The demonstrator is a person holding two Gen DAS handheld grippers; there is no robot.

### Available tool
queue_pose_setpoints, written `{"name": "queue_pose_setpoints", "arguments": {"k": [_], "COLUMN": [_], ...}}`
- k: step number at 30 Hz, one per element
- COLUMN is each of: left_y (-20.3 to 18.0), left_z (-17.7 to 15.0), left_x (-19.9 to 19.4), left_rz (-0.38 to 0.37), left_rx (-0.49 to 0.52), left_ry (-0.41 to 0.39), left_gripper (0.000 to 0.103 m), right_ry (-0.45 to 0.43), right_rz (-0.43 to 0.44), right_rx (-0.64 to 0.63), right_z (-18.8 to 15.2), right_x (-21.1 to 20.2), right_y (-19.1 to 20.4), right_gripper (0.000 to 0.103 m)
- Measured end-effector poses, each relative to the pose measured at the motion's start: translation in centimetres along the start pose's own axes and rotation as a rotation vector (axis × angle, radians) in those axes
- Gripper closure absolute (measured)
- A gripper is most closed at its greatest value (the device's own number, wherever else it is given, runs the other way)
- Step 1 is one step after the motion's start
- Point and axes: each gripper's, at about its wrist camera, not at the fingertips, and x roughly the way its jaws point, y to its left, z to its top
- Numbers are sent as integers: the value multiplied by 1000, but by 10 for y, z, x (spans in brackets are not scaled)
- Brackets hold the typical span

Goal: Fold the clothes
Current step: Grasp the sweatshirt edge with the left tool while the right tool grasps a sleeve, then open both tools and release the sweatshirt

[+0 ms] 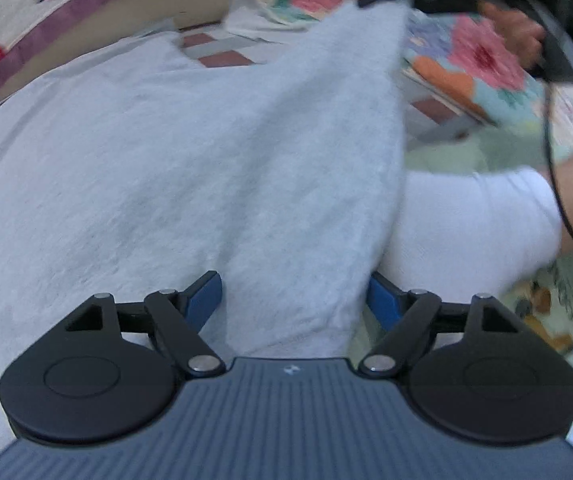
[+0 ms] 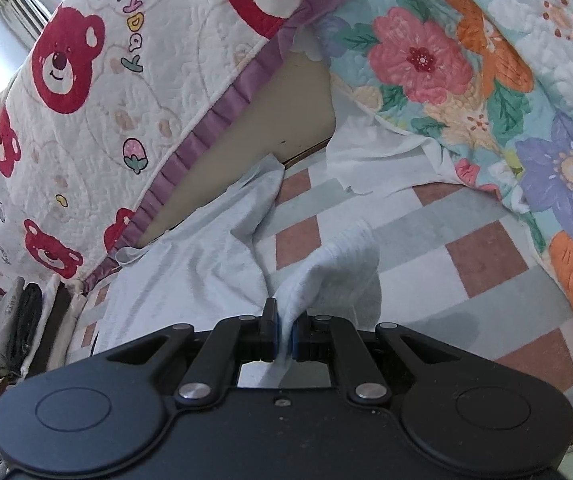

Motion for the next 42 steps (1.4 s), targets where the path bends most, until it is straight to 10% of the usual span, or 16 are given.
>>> {"name": "queue_pose_setpoints", "arguments": {"k": [4, 9, 16, 24, 33, 37, 42], "left_y": [6, 13, 31, 20, 27, 52, 95], "left_z": [7, 16, 31, 19, 1, -9, -27], "left_x": [-13, -29, -74, -70, -53, -60, -97], "left_rz": [-10, -22, -144, -252, -299, -225, -66], "left_rx": [1, 2, -77, -91, -172, -286, -419], "left_ry": [-2, -4, -31, -3, 67, 52, -79], "left_gripper": [29, 95, 97, 97, 94, 72, 50], "right_ry": [8, 29, 40, 252, 345, 440, 244], "right_rz": [-9, -11, 66, -299, -381, -610, -514], "right_rx": [9, 43, -36, -219, -256, -384, -374], "right_z": [-3, -6, 14, -24, -27, -46, -26], "right_x": [2, 6, -44, -16, -22, 0, -20], "right_y": [-4, -11, 7, -1, -3, -19, -3], "right_gripper": [94, 94, 97, 98, 93, 88, 76]}}
